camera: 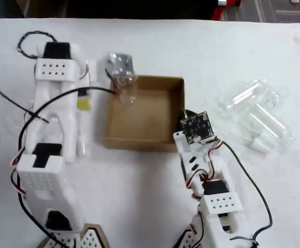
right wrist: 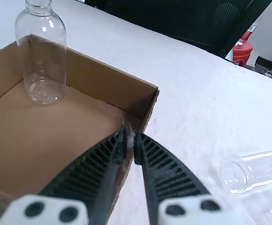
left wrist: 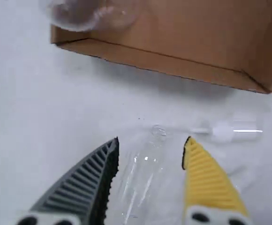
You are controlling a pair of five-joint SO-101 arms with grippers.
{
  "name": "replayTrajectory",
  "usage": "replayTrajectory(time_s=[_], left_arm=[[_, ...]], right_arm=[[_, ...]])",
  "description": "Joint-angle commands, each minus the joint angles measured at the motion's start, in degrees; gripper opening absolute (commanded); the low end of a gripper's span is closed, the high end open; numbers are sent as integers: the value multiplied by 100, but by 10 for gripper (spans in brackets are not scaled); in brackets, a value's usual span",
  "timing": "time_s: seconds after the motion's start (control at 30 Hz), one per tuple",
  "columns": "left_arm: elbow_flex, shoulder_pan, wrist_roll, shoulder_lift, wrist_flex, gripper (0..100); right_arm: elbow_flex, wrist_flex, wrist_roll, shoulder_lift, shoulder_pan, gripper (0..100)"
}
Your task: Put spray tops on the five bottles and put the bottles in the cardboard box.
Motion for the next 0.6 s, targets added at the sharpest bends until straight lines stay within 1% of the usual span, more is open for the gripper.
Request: replayTrajectory(time_s=[0.0,0.13,0.2,0.33,0.43,0.57], left_arm=[[185,-163,-941,-409,422,211],[352,-470,-1626,-365,501,211],[536,-514,-1873,-365,255,210],[1002,-716,-1934,-365,-589,211],[1512,-699,-1899,-365,-1231,211],[1996,-655,-1899,-365,-1776,211]], right_arm=[[-18,-145,62,13,-4,21],[-26,-154,62,13,-4,21],[-26,-154,62,13,-22,21],[-26,-154,70,13,-13,21],[-26,-154,70,13,-13,21],[-26,-154,70,13,-13,21]])
